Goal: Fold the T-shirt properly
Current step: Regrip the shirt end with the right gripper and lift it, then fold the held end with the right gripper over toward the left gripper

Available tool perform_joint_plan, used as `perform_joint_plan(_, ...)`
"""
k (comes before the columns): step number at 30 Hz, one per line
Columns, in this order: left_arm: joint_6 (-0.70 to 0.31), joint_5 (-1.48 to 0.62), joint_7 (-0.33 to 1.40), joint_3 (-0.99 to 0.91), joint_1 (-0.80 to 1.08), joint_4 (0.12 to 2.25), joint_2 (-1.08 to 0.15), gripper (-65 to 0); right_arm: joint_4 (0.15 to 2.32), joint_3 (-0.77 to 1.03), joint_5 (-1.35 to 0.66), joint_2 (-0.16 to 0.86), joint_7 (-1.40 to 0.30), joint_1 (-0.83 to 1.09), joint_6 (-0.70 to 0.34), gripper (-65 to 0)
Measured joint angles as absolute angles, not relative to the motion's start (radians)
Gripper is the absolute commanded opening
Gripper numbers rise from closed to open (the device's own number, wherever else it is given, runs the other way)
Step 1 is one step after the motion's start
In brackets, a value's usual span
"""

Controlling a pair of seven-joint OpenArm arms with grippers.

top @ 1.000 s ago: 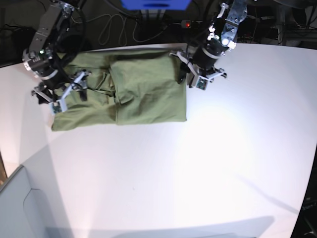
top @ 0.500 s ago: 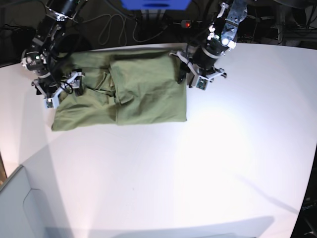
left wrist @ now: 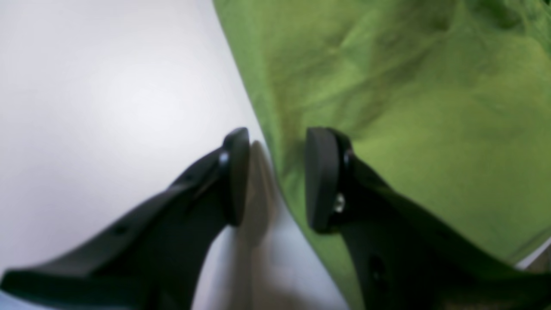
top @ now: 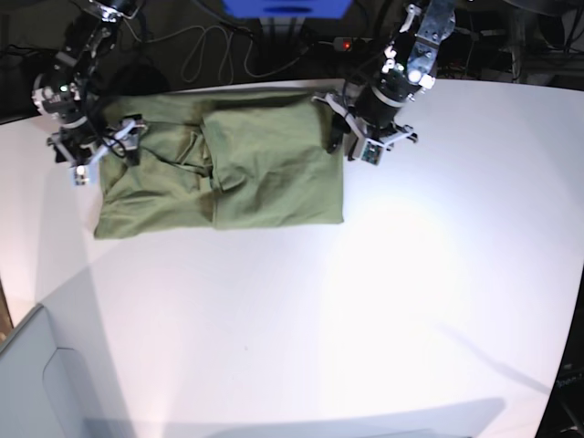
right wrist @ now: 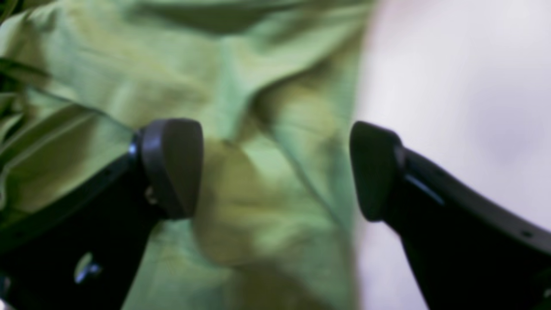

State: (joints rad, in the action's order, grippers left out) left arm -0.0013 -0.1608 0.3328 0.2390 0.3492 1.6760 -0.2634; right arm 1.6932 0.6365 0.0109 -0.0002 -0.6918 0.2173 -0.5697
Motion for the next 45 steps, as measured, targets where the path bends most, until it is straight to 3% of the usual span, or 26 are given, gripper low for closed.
perform_joint_plan(20, -0.001, -0.160, 0.332, 0.239, 0.349, 1.676, -0.263, -44.1, 1.574, 0.638, 0.006, 0.019, -0.680, 0.162, -0.566, -13.0)
perform_joint_plan(28, -0.001, -0.160, 0.333, 0.239, 0.349, 1.676, -0.263, -44.1, 1.523, 0.610, -0.015, 0.028, -0.567, 0.192, -0.566, -14.6)
perform_joint_plan(41, -0.001, -0.160, 0.331, 0.239, 0.350, 1.676, -0.263, -44.2, 1.531, 0.513, -0.031, 0.028, -0.517, 0.239, -0.566, -48.0)
perform_joint_plan(45, -0.001, -0.160, 0.333, 0.239, 0.349, 1.676, -0.263, -44.2, 1.530, 0.513, -0.032, 0.027, -0.523, 0.239, -0.566, -65.0)
